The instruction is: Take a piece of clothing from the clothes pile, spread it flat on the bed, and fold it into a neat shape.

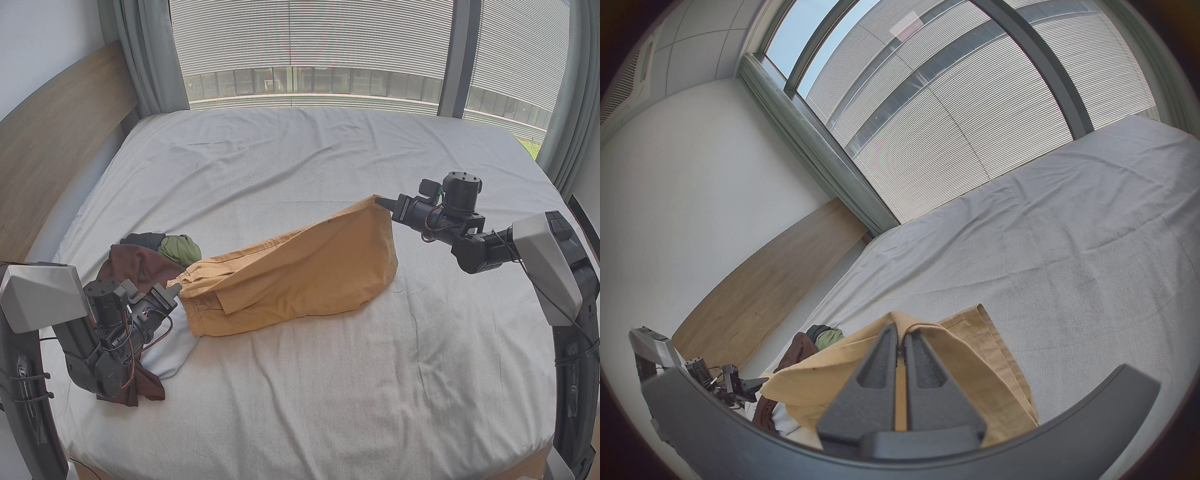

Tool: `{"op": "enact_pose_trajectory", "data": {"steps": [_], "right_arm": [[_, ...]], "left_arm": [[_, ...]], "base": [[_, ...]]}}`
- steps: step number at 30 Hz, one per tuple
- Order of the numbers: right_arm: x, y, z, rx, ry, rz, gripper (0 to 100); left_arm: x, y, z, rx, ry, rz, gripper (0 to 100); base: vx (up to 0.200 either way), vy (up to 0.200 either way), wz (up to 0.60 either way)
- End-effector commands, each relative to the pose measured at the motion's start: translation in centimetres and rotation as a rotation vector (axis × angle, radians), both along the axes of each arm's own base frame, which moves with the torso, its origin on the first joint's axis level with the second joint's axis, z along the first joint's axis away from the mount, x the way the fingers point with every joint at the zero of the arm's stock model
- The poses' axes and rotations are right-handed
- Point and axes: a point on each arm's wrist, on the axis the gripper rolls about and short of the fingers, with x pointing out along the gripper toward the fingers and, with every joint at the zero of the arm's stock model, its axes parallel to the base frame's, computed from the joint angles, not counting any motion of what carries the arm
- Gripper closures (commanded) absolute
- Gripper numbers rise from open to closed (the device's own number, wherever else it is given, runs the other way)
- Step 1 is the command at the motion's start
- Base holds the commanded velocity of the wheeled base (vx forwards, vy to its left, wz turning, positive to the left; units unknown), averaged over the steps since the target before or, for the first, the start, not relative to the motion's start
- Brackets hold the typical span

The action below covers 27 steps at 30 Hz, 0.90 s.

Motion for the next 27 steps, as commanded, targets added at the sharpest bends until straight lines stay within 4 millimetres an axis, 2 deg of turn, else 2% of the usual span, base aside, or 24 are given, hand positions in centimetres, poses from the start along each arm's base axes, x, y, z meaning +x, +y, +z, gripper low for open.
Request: {"op": "enact_pose_trajectory", "data": {"steps": [1,10,11,16,17,20,24,25,27], "right_arm": [[1.0,0.3,-1.5,-0.001,0.004,0.0,100],[1.7,0.9,-1.4,0.008,-0.035,-0.007,100],[1.9,0.9,-1.5,0.009,-0.039,-0.007,0],[2.7,1.3,-1.7,0.018,-0.076,-0.03,0],[2.9,1.5,-1.8,0.025,-0.081,-0.045,0],[3.1,1.9,-2.7,0.05,-0.044,-0.065,0],[2.7,1.8,-0.9,0.064,-0.073,-0.066,0],[2.3,1.8,0.6,0.071,-0.1,-0.066,0],[1.6,1.6,1.0,0.065,-0.078,-0.069,0]], "left_arm": [[0.3,0.2,-0.3,-0.001,0.0,0.009,100],[0.5,0.7,-0.2,-0.001,-0.007,0.023,100],[0.5,0.7,-0.1,-0.001,-0.009,0.024,100],[0.5,0.9,-0.3,-0.002,-0.002,0.029,100],[0.6,1.0,-0.5,-0.002,0.002,0.032,0],[1.2,1.4,-0.3,-0.003,-0.019,0.047,0],[1.6,1.8,0.1,-0.016,-0.039,0.088,0],[1.8,1.8,0.2,-0.024,-0.047,0.092,0],[1.9,1.9,0.3,-0.027,-0.051,0.095,0]], "base": [[0.0,0.0,0.0],[0.0,0.0,0.0],[0.0,0.0,0.0],[0.0,0.0,0.0],[0.0,0.0,0.0],[0.0,0.0,0.0],[0.0,0.0,0.0],[0.0,0.0,0.0],[0.0,0.0,0.0]]}}
